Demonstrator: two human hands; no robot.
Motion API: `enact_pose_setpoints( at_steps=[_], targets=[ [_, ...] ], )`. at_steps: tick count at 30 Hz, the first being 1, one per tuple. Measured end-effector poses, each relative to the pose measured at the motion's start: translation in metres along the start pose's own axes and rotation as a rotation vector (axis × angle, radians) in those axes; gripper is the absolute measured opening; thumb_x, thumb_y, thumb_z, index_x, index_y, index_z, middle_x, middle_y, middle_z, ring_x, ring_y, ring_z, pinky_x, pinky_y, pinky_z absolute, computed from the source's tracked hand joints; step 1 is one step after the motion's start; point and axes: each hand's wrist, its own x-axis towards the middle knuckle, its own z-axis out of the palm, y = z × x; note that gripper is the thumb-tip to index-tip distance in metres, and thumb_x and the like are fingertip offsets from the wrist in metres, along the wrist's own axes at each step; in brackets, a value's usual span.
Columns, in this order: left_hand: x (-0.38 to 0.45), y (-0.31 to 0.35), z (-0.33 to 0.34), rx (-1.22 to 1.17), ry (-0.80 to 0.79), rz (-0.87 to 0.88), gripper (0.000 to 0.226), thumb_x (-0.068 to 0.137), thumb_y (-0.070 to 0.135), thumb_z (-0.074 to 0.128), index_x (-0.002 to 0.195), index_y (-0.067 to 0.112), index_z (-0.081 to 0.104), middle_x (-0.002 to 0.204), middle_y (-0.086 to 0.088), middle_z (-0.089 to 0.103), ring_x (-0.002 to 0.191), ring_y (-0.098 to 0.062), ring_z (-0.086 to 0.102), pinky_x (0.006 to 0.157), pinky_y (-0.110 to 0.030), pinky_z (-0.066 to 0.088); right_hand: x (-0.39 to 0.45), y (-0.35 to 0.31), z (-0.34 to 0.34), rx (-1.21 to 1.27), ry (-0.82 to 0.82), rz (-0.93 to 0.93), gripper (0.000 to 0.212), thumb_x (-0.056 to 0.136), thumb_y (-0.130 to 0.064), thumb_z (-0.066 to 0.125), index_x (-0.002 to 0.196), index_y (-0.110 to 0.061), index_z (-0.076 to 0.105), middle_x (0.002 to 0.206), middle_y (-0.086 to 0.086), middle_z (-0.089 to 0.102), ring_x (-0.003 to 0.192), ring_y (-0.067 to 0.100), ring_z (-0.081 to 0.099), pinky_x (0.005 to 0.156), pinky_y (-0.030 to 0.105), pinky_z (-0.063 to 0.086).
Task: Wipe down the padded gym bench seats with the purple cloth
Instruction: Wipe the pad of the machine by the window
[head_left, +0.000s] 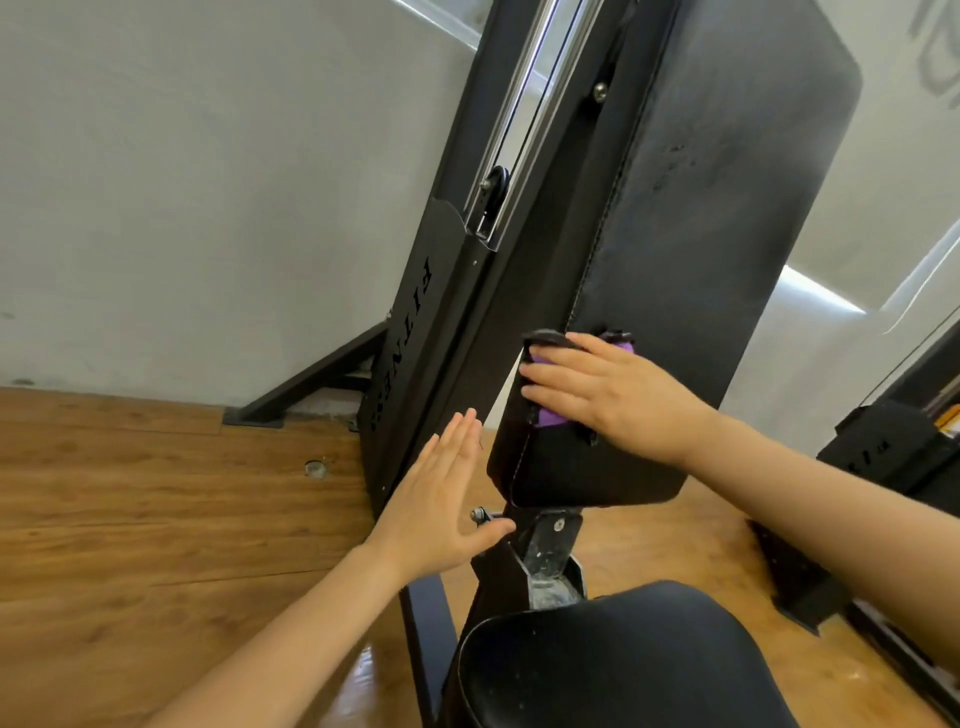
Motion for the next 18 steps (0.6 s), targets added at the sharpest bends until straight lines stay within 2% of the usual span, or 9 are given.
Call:
enact_pose_setpoints(
  at_steps=[3, 5, 7, 10, 12, 14, 16, 18],
  targets=[
    [0.010, 0.010, -0.003, -0.053, 0.053, -0.008, 0.095, 0.088, 0.062, 0.048, 0.142, 0.026, -0.022, 0.152, 0.012, -0.025, 0.141, -0.001, -0.023, 0.117, -0.023, -0.007, 0.006, 0.020, -0.012, -0.017, 0.011, 0.172, 0.054, 0.070, -0.008, 0.055, 0.125, -0.010, 0.058, 0.133, 0.012, 0.054, 0.129, 0.031, 0.044, 0.107, 0.050, 0.018],
    [0.016, 0.018, -0.007, -0.064, 0.080, -0.014, 0.092, 0.091, 0.056, 0.049, 0.141, 0.026, -0.022, 0.152, 0.012, -0.025, 0.142, -0.002, -0.022, 0.117, -0.022, -0.009, 0.007, 0.014, -0.009, -0.009, -0.003, 0.169, 0.046, 0.080, -0.023, 0.057, 0.123, -0.011, 0.059, 0.132, 0.010, 0.056, 0.129, 0.030, 0.044, 0.108, 0.049, 0.019],
    [0.024, 0.026, -0.011, -0.068, 0.116, -0.017, 0.090, 0.092, 0.056, 0.046, 0.141, 0.026, -0.023, 0.151, 0.012, -0.026, 0.141, -0.001, -0.023, 0.113, -0.018, -0.014, 0.007, 0.008, -0.006, -0.008, -0.021, 0.075, 0.043, 0.084, -0.035, 0.054, 0.120, -0.012, 0.062, 0.126, 0.008, 0.060, 0.126, 0.029, 0.048, 0.108, 0.048, 0.022],
    [0.035, 0.037, -0.015, -0.056, 0.147, -0.015, 0.086, 0.093, 0.058, 0.040, 0.141, 0.024, -0.023, 0.149, 0.012, -0.028, 0.139, -0.001, -0.025, 0.112, -0.018, -0.015, 0.012, 0.031, -0.017, -0.041, -0.011, -0.072, 0.039, 0.078, -0.016, 0.053, 0.115, -0.013, 0.066, 0.120, 0.007, 0.064, 0.120, 0.027, 0.054, 0.106, 0.050, 0.021],
    [0.043, 0.043, -0.017, -0.023, 0.159, 0.012, 0.084, 0.094, 0.057, 0.038, 0.141, 0.021, -0.022, 0.149, 0.009, -0.027, 0.140, -0.004, -0.024, 0.117, -0.023, -0.010, 0.017, 0.057, -0.027, -0.077, 0.035, -0.051, 0.037, 0.080, -0.008, 0.047, 0.111, -0.010, 0.067, 0.116, 0.010, 0.065, 0.117, 0.029, 0.057, 0.105, 0.052, 0.021],
    [0.053, 0.049, -0.022, -0.010, 0.186, 0.013, 0.082, 0.096, 0.055, 0.036, 0.143, 0.019, -0.021, 0.150, 0.008, -0.025, 0.139, -0.004, -0.023, 0.117, -0.024, -0.009, 0.020, 0.073, -0.032, -0.088, 0.073, 0.021, 0.039, 0.083, -0.009, 0.039, 0.110, -0.007, 0.067, 0.116, 0.012, 0.065, 0.116, 0.031, 0.057, 0.105, 0.051, 0.023],
    [0.066, 0.053, -0.027, -0.014, 0.221, -0.005, 0.080, 0.097, 0.052, 0.035, 0.148, 0.015, -0.015, 0.155, 0.005, -0.019, 0.138, -0.004, -0.022, 0.114, -0.022, -0.009, 0.021, 0.068, -0.030, -0.064, 0.091, 0.077, 0.033, 0.083, -0.009, 0.048, 0.110, -0.006, 0.066, 0.116, 0.013, 0.065, 0.118, 0.032, 0.055, 0.105, 0.050, 0.023],
    [0.076, 0.059, -0.030, -0.038, 0.263, -0.021, 0.077, 0.099, 0.048, 0.036, 0.151, 0.012, -0.009, 0.159, 0.000, -0.011, 0.138, -0.003, -0.019, 0.113, -0.020, -0.008, 0.019, 0.054, -0.023, -0.044, 0.079, 0.108, 0.033, 0.086, -0.020, 0.050, 0.112, -0.007, 0.066, 0.118, 0.011, 0.064, 0.121, 0.031, 0.053, 0.108, 0.047, 0.021]
  ],
)
